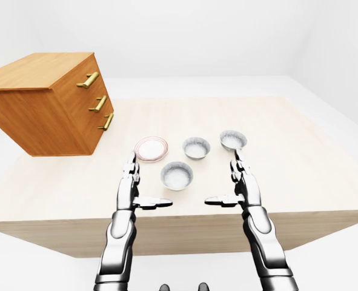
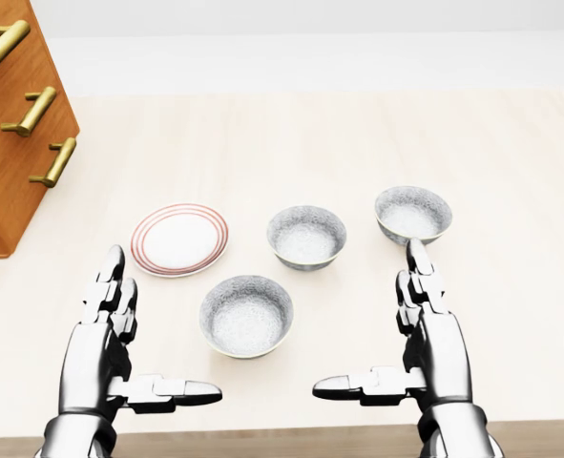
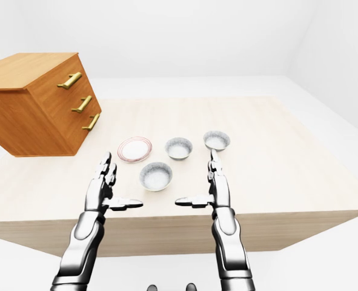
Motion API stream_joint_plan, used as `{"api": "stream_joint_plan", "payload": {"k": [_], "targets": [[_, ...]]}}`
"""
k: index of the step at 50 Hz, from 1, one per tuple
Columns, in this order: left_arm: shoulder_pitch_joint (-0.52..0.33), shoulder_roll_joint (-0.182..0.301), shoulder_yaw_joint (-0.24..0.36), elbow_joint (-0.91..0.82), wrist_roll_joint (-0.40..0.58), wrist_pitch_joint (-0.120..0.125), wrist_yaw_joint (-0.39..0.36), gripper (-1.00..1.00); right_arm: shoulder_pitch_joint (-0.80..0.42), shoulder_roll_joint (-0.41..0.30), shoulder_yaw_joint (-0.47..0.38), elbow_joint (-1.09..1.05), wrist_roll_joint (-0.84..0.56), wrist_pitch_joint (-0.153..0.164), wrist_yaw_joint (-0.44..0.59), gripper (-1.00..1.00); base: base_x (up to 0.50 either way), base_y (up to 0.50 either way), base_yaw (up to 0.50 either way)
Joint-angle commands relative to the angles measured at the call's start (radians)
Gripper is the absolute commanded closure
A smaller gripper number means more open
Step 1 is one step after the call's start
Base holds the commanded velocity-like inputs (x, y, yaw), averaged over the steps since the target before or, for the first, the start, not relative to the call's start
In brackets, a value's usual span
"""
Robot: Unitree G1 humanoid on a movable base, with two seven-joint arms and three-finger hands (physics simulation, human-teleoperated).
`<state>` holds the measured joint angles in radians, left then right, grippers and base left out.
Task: Stack the bowl at the front on the bowl in the middle.
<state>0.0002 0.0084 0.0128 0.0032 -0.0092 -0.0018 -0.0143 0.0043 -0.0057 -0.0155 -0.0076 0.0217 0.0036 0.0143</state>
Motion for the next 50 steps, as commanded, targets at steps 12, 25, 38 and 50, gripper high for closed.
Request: {"api": "stream_joint_plan", "payload": {"k": [12, 25, 38, 50], "targets": [[0.03, 0.004, 0.006, -0.004, 0.007, -0.02, -0.027, -1.0, 0.035, -0.006, -0.007, -0.014, 0.019, -0.022, 0.034, -1.0, 0.0, -0.02, 0.0], [0.048, 0.002, 0.002, -0.026, 0.011, -0.023, -0.031, -1.0, 0.034, -0.004, -0.001, -0.022, -0.004, -0.023, 0.029, -1.0, -0.03, -0.5, 0.0], [0.072, 0.002, 0.009, -0.11, 0.001, 0.011, -0.034, -1.0, 0.041, 0.002, -0.001, -0.085, 0.001, -0.023, 0.023, -1.0, 0.0, 0.0, 0.0], [0.151, -0.002, 0.012, -0.381, -0.015, 0.089, -0.051, -1.0, 0.029, 0.018, 0.003, -0.348, 0.132, 0.084, -0.074, -1.0, 0.0, 0.0, 0.0]]}}
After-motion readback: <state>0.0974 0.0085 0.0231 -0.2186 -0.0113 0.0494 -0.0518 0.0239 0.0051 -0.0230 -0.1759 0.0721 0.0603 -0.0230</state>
